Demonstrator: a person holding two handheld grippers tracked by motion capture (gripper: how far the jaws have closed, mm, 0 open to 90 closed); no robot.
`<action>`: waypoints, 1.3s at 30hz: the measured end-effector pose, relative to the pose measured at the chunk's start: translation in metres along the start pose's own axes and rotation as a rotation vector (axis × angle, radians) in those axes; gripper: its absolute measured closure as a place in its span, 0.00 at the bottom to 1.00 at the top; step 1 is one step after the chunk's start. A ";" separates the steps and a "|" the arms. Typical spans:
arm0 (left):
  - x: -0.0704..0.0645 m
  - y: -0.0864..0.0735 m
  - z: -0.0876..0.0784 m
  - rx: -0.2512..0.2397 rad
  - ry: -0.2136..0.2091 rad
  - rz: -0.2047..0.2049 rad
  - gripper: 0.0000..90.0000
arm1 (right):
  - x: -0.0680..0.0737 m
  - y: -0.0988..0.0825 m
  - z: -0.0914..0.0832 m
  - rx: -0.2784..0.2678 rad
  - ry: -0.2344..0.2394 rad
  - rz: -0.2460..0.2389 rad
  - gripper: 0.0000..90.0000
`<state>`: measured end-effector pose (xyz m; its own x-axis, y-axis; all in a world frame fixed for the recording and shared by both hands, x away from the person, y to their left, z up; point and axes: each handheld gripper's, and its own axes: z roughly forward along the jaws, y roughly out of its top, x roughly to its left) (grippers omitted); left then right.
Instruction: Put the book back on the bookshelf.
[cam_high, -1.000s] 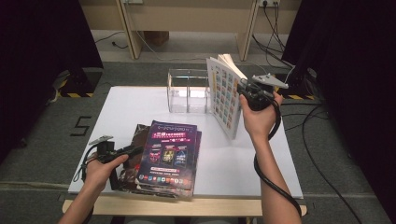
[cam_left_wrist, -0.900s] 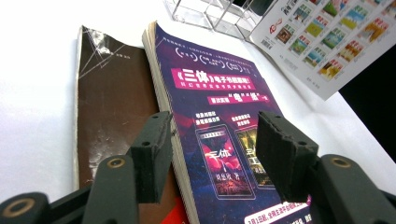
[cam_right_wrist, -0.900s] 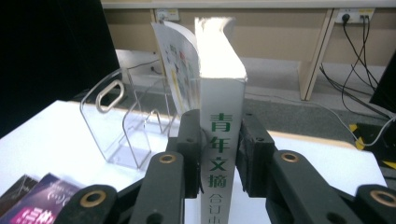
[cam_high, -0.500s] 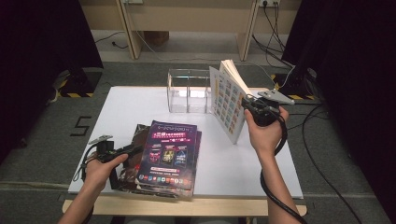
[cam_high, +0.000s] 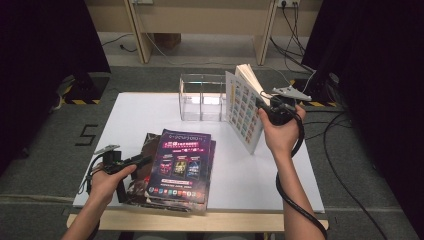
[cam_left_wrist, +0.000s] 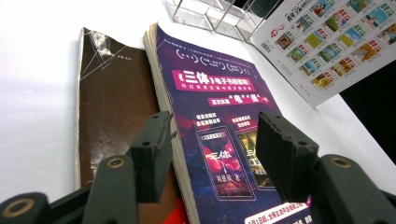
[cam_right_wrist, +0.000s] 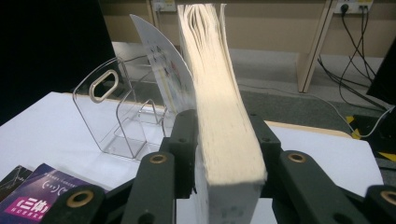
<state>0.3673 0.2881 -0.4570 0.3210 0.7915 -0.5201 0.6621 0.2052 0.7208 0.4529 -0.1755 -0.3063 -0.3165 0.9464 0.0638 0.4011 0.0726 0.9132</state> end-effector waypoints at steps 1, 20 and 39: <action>0.000 0.000 0.000 0.002 0.000 0.001 0.50 | 0.000 0.001 0.002 0.003 0.003 0.004 0.76; 0.001 -0.001 0.001 0.003 -0.007 -0.009 0.50 | 0.005 0.016 0.021 0.104 0.026 -0.019 0.72; 0.001 -0.001 0.002 0.008 -0.009 -0.008 0.50 | 0.006 0.021 0.023 0.139 -0.029 -0.007 0.82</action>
<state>0.3681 0.2874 -0.4593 0.3217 0.7844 -0.5302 0.6702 0.2069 0.7128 0.4792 -0.1610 -0.2955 -0.2959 0.9542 0.0438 0.5149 0.1207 0.8487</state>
